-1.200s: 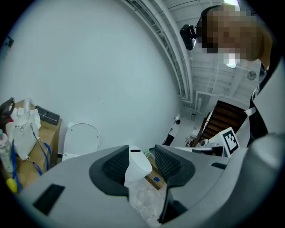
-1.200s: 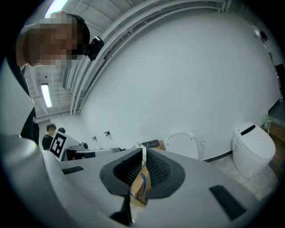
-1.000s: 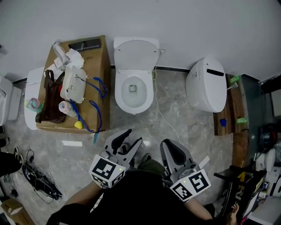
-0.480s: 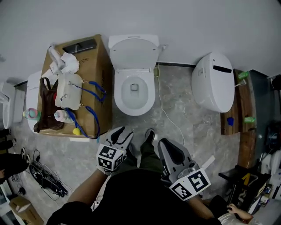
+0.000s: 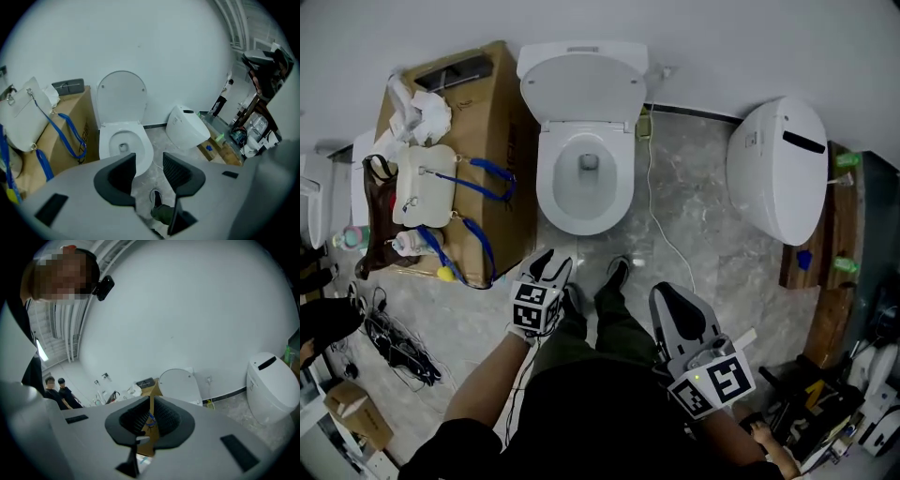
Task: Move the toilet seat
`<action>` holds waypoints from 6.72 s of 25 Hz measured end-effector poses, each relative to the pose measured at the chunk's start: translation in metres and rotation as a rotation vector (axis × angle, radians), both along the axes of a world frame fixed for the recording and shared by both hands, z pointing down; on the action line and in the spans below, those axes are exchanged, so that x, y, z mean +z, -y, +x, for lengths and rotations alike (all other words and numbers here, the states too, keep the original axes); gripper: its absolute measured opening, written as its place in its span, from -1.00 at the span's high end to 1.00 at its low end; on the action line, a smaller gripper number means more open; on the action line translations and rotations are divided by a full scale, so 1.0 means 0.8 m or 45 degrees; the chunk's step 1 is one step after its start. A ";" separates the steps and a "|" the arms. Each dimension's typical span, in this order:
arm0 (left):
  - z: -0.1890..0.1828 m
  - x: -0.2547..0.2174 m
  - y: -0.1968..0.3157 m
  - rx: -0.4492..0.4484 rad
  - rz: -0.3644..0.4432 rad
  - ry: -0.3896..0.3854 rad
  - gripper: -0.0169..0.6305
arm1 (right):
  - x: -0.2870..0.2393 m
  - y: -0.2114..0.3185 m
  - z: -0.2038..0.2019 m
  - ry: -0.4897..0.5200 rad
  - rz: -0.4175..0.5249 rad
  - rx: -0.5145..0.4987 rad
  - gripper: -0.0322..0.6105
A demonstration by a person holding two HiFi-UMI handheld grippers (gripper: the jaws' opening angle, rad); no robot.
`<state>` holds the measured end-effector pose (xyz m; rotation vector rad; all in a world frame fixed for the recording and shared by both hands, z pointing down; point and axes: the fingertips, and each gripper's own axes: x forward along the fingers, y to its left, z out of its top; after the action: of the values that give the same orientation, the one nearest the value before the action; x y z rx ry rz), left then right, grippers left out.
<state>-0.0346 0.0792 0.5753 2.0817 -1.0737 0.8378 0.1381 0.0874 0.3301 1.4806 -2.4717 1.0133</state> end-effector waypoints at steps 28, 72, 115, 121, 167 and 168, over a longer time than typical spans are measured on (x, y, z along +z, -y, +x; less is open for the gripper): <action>-0.093 0.347 0.055 0.060 -0.314 0.258 0.36 | 0.532 0.102 0.007 -0.477 -0.408 -0.375 0.47; -0.085 0.478 0.055 0.246 -0.226 0.433 0.27 | 0.623 0.040 0.017 -0.352 -0.539 -0.223 0.47; -0.077 0.144 0.149 0.151 0.120 0.202 0.27 | 0.406 0.118 -0.057 -0.382 -0.259 -0.271 0.47; -0.076 0.108 0.173 0.112 0.162 0.191 0.27 | 0.361 0.143 -0.068 -0.402 -0.198 -0.235 0.47; -0.068 -0.009 0.317 -0.032 0.285 0.037 0.27 | 0.259 0.305 -0.100 -0.643 0.037 -0.006 0.46; -0.070 -0.010 0.319 -0.037 0.286 0.037 0.27 | 0.257 0.309 -0.099 -0.645 0.041 -0.002 0.42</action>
<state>-0.0905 -0.1759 0.5670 2.2377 -1.2605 0.7649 0.0591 -0.1596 0.5359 1.5121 -2.1300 0.5113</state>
